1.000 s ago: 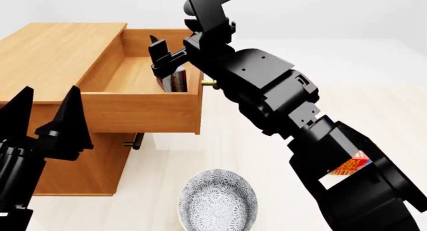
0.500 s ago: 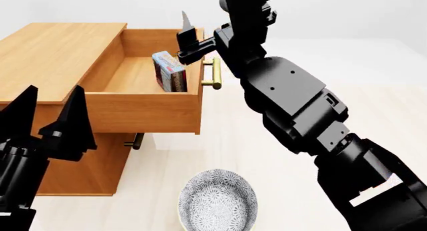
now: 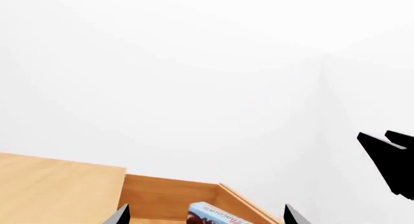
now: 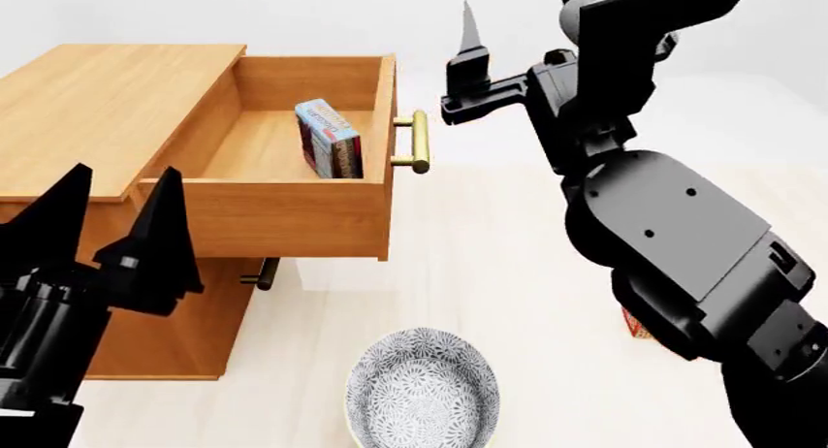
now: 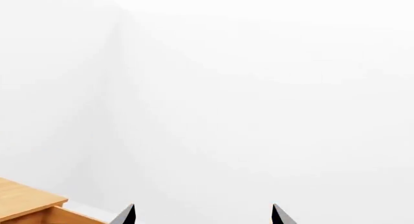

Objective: Put the chocolate pudding in the top drawer of the cabinet and close it.

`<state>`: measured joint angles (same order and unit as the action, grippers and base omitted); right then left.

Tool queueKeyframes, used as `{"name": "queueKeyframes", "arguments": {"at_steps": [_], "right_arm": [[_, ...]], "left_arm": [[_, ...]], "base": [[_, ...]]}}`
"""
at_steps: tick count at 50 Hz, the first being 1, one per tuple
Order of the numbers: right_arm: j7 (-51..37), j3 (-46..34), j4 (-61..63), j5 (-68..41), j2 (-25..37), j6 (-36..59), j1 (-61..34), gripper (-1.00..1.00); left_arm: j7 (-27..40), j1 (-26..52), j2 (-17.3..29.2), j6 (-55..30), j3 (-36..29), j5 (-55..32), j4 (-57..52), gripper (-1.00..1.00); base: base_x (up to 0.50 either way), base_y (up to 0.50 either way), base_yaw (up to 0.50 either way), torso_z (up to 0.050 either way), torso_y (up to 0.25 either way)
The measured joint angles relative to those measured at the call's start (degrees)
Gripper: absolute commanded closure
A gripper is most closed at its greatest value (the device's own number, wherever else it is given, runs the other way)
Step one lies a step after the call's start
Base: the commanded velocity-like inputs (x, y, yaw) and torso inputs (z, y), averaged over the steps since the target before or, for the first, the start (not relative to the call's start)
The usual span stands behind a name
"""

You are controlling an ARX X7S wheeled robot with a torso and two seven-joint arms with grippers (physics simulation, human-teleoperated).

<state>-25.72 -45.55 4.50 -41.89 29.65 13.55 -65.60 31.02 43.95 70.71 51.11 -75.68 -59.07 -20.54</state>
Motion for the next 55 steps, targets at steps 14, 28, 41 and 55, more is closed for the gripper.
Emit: {"name": "queueKeyframes", "arguments": {"at_steps": [14,28,41,55], "right_arm": [[-6.53,2.03,12.74,0.31,10.54,-1.66,8.65,-1.00],[-12.09,4.37,22.45,1.20,19.96,-7.21,19.28,-1.00],[-16.70,6.50,27.99,2.94,26.72,-13.97,28.56,-1.00],[-21.43,9.00,30.29,4.42,32.80,-21.53,37.27,-1.00]], "left_arm": [[0.35,0.14,-0.57,-1.73,0.30,1.29,-1.86,-1.00],[0.60,0.68,-1.48,-3.80,0.57,2.47,-4.09,-1.00],[-0.59,2.59,-4.00,-7.36,0.57,2.79,-6.43,-1.00],[-3.21,6.94,-9.74,-13.83,0.00,1.24,-8.66,-1.00]], "base": [[0.00,0.00,0.00,0.000,0.000],[0.00,0.00,0.00,0.000,0.000],[0.00,0.00,0.00,0.000,0.000],[0.00,0.00,0.00,0.000,0.000]]}}
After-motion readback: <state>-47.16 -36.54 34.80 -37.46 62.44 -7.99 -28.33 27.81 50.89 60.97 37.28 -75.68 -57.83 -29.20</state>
